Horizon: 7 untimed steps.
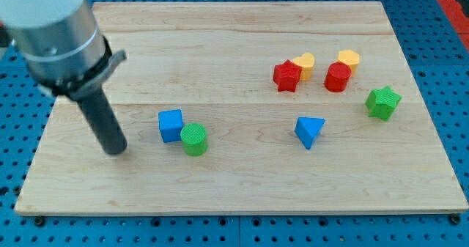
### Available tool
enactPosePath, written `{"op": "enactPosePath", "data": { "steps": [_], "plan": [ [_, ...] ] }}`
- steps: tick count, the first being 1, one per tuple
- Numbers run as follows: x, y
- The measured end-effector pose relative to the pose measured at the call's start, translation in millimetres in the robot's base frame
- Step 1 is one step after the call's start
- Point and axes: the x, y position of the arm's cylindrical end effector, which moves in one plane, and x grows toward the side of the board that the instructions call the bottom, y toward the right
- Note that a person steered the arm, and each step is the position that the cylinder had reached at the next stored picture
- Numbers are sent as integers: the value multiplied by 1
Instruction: Separate the green circle from the blue cube
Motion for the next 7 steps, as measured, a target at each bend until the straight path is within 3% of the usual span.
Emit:
{"op": "enactPosePath", "data": {
  "steps": [1, 2, 4, 5, 7],
  "plan": [
    [12, 37],
    [-35, 76],
    [-90, 132],
    [-89, 154],
    [-72, 116]
  ]
}}
